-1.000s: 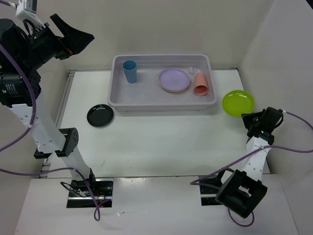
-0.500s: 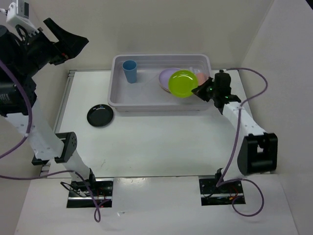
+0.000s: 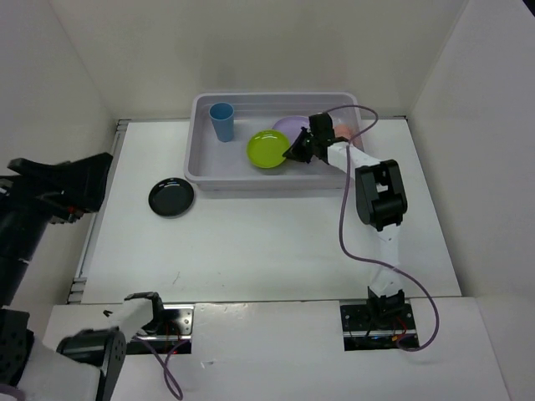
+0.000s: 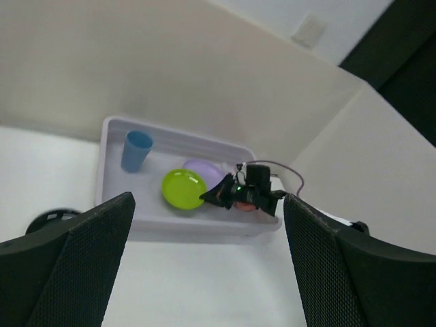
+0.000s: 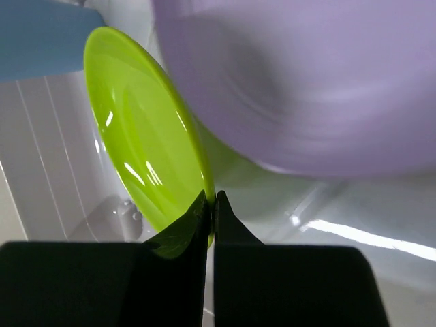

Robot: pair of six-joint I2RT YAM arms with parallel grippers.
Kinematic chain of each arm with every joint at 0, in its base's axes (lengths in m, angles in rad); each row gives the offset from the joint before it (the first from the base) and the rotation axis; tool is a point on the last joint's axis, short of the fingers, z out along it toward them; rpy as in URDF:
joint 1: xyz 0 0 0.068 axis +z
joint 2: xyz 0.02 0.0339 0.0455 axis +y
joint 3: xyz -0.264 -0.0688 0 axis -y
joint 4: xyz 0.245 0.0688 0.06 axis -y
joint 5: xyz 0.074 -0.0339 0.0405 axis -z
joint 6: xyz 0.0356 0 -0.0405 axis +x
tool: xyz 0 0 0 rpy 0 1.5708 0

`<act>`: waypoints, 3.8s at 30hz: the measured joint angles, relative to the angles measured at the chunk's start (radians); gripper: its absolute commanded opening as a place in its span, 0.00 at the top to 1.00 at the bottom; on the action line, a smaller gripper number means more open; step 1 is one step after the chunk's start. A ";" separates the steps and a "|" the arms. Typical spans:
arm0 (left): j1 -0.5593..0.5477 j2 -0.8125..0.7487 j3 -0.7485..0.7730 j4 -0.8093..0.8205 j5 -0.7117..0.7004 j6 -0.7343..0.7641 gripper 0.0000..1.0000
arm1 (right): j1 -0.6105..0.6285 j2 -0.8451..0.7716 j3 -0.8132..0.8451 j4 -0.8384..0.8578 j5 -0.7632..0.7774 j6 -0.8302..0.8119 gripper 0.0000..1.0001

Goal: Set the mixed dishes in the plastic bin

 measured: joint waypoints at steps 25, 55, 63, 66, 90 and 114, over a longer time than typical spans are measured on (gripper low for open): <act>-0.038 -0.237 -1.737 0.631 -0.307 -0.206 0.00 | 0.123 0.290 0.462 -0.273 -0.008 -0.170 0.58; 0.171 0.478 -1.754 1.048 -0.145 -0.163 0.51 | 0.154 -0.069 0.609 -0.395 0.056 -0.250 0.20; 0.179 0.478 -1.762 1.075 -0.103 -0.181 0.56 | 0.154 -0.159 0.640 -0.405 0.055 -0.257 0.20; 0.183 0.467 -1.782 1.085 -0.088 -0.183 0.47 | 0.154 -0.159 0.641 -0.430 0.053 -0.257 0.20; 0.210 0.594 -1.810 1.461 0.034 -0.315 0.64 | 0.110 -0.212 0.657 -0.496 0.053 -0.260 0.19; 0.397 0.253 -1.746 1.179 -0.108 -0.363 1.00 | 0.076 -0.374 0.677 -0.528 0.056 -0.260 0.19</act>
